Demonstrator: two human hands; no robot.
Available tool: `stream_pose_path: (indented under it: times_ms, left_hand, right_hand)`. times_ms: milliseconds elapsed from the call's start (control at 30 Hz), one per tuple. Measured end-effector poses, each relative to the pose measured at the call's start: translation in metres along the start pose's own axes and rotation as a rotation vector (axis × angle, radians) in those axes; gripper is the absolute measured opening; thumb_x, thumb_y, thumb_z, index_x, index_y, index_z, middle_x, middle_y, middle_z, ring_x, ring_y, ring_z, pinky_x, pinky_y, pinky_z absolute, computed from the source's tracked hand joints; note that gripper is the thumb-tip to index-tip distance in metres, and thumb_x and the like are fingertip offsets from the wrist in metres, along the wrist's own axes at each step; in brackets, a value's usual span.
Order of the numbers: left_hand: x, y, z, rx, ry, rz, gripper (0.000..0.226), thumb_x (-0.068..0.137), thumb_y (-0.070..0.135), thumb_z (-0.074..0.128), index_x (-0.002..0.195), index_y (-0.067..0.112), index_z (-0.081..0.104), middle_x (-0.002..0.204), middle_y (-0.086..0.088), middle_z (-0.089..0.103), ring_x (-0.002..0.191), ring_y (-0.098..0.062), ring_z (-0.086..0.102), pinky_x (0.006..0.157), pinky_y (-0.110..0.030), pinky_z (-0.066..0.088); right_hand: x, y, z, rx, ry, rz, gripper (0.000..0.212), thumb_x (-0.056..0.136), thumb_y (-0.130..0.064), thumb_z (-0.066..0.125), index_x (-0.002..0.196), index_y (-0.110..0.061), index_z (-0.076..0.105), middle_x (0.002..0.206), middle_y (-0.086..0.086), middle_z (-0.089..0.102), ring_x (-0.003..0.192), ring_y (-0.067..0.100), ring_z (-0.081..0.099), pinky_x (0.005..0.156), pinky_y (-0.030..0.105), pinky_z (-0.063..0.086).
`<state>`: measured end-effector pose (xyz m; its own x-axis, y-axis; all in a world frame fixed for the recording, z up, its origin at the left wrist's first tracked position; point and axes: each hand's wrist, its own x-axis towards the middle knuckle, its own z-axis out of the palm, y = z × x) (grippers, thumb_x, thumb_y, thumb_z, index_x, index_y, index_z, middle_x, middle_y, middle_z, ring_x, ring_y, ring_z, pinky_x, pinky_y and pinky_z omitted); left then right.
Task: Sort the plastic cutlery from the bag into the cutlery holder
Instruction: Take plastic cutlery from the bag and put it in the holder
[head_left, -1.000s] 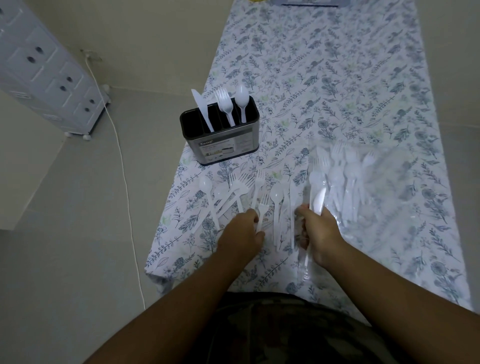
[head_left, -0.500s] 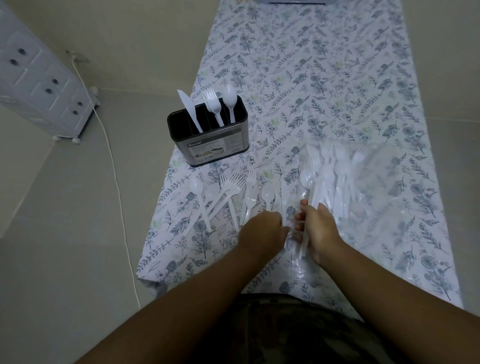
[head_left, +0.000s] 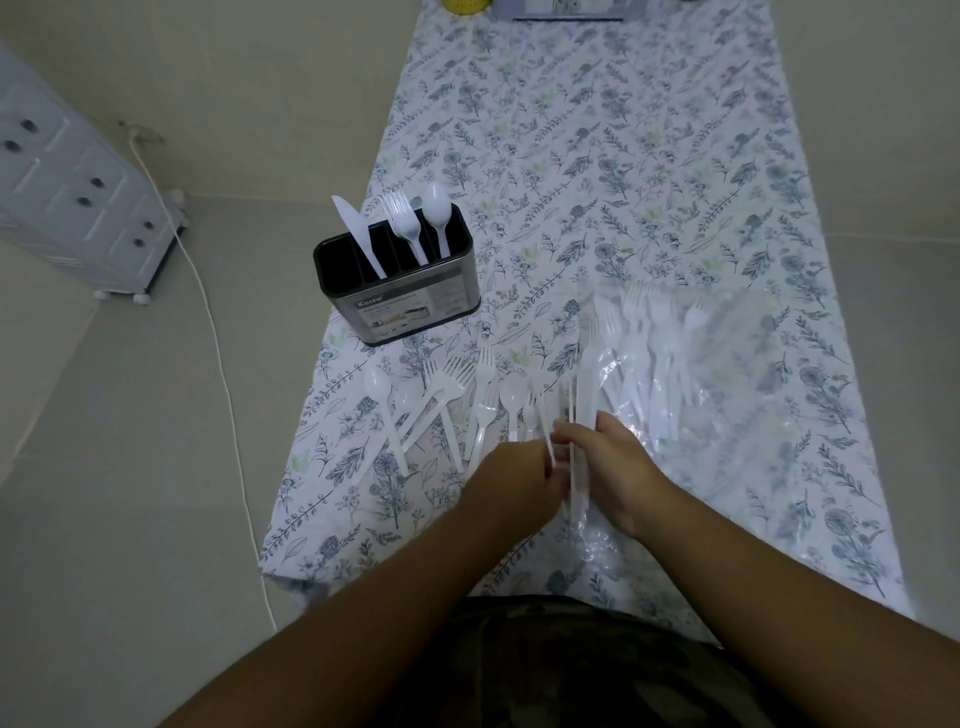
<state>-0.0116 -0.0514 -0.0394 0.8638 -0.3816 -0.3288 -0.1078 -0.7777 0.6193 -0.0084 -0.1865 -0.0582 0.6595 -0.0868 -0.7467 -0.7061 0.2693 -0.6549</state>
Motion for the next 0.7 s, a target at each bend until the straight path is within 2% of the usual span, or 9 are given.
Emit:
stream_pose_path:
  times_ms: [100,200,267,333,400,500,533,600,700]
  left_hand:
    - [-0.003,-0.012,0.002,0.016,0.055,0.086,0.024,0.1,0.029,0.051,0.101,0.01,0.067,0.085,-0.006,0.071,0.072,-0.018,0.065,0.071,-0.036,0.057]
    - [-0.006,-0.019,0.001,-0.084,0.084,0.111,0.023,0.101,0.029,0.052,0.098,0.011,0.067,0.077,-0.002,0.068,0.063,-0.011,0.06,0.064,-0.028,0.052]
    - [-0.015,-0.017,0.0,-0.201,0.141,0.031,0.022,0.1,0.031,0.053,0.089,0.015,0.063,0.07,0.005,0.059,0.058,-0.004,0.052,0.058,-0.019,0.044]
    - [-0.023,-0.014,0.004,-0.355,0.186,-0.174,0.026,0.1,0.037,0.052,0.083,0.018,0.057,0.071,0.004,0.056,0.06,-0.005,0.049,0.059,-0.021,0.042]
    - [-0.026,-0.014,0.008,-0.685,0.193,-0.5,0.025,0.101,0.041,0.049,0.092,0.018,0.057,0.08,0.0,0.06,0.07,-0.012,0.055,0.068,-0.03,0.05]
    - [-0.016,-0.013,0.005,-1.507,0.192,-0.936,0.041,0.103,0.046,0.042,0.11,0.008,0.056,0.098,-0.011,0.062,0.086,-0.025,0.059,0.079,-0.037,0.052]
    - [-0.012,-0.013,0.004,-1.701,0.193,-0.979,0.047,0.103,0.047,0.04,0.114,0.004,0.055,0.107,-0.016,0.062,0.095,-0.028,0.06,0.083,-0.038,0.052]
    - [-0.009,-0.012,0.001,-1.906,0.179,-0.927,0.047,0.105,0.041,0.037,0.12,0.001,0.056,0.119,-0.021,0.063,0.109,-0.033,0.062,0.092,-0.041,0.053]
    - [-0.005,-0.004,-0.009,-1.957,0.158,-0.732,0.04,0.105,0.017,0.033,0.124,-0.001,0.063,0.118,-0.021,0.069,0.109,-0.03,0.065,0.096,-0.039,0.052]
  right_hand:
    - [0.0,0.0,0.008,0.0,-0.058,-0.021,0.026,0.093,-0.009,0.068,0.119,-0.007,0.064,0.105,0.018,0.071,0.093,0.031,0.069,0.08,0.043,0.058]
    - [0.0,0.003,0.015,-0.015,-0.099,-0.04,0.024,0.097,-0.019,0.067,0.117,-0.007,0.066,0.106,0.015,0.075,0.098,0.028,0.073,0.085,0.042,0.06]
    - [0.0,0.003,0.021,-0.036,-0.052,-0.061,0.026,0.097,-0.027,0.068,0.111,-0.006,0.067,0.098,0.014,0.076,0.09,0.026,0.075,0.082,0.043,0.062]
    - [-0.001,-0.002,0.026,-0.006,-0.005,-0.104,0.025,0.099,-0.027,0.064,0.106,-0.003,0.067,0.083,0.01,0.069,0.072,0.021,0.066,0.069,0.036,0.059]
    - [0.0,-0.007,0.032,0.043,0.02,-0.128,0.024,0.1,-0.028,0.063,0.105,-0.005,0.066,0.076,0.007,0.061,0.062,0.016,0.057,0.059,0.033,0.053]
    - [-0.001,-0.015,0.043,0.151,0.023,-0.16,0.018,0.1,-0.02,0.062,0.112,-0.007,0.065,0.076,0.005,0.059,0.062,0.013,0.057,0.063,0.034,0.055]
    - [-0.004,-0.017,0.048,0.19,0.004,-0.181,0.017,0.101,-0.016,0.061,0.115,-0.007,0.064,0.078,0.006,0.06,0.064,0.014,0.059,0.067,0.035,0.056]
    - [-0.008,-0.015,0.057,0.201,-0.016,-0.236,0.017,0.1,-0.01,0.061,0.117,-0.01,0.063,0.082,0.007,0.065,0.069,0.015,0.065,0.074,0.038,0.058]
    - [-0.015,-0.007,0.065,0.044,-0.03,-0.257,0.02,0.099,-0.014,0.062,0.119,-0.019,0.065,0.097,0.01,0.074,0.089,0.023,0.073,0.085,0.043,0.061]
